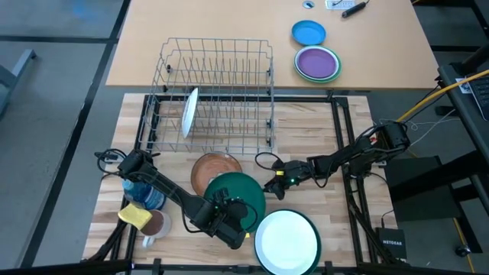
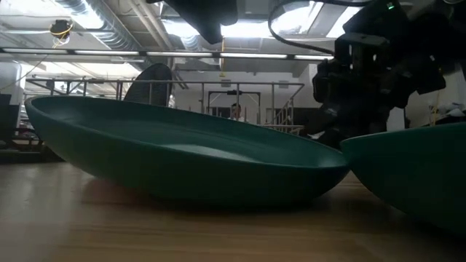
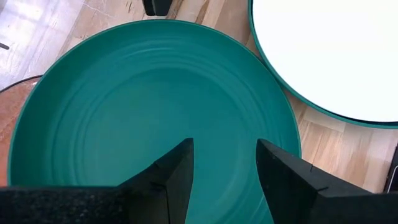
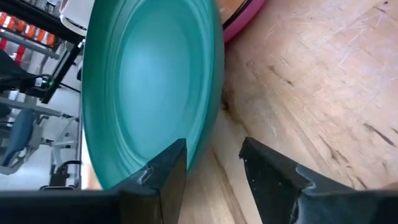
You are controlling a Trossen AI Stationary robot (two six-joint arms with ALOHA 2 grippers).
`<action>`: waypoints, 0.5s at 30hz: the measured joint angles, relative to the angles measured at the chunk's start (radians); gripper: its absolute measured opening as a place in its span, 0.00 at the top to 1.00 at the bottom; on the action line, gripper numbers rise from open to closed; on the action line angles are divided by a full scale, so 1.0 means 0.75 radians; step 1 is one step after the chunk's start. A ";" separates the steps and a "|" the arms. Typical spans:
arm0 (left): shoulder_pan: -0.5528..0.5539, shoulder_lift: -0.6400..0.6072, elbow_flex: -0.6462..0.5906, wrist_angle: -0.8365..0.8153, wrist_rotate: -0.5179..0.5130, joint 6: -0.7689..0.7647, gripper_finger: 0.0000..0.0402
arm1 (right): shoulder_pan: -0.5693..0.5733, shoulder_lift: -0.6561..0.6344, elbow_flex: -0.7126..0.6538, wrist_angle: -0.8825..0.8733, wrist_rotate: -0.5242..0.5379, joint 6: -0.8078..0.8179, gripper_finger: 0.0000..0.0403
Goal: Sort dishes
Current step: Put the top green plate on the dish rack
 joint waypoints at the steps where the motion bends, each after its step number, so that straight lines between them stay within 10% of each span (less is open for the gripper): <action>1: 0.000 0.000 0.000 0.000 0.000 0.000 0.60 | 0.018 0.000 0.000 0.000 0.015 0.000 0.59; 15: 0.000 0.000 0.000 0.000 0.000 0.000 0.60 | 0.111 -0.001 0.000 -0.015 0.252 0.008 0.59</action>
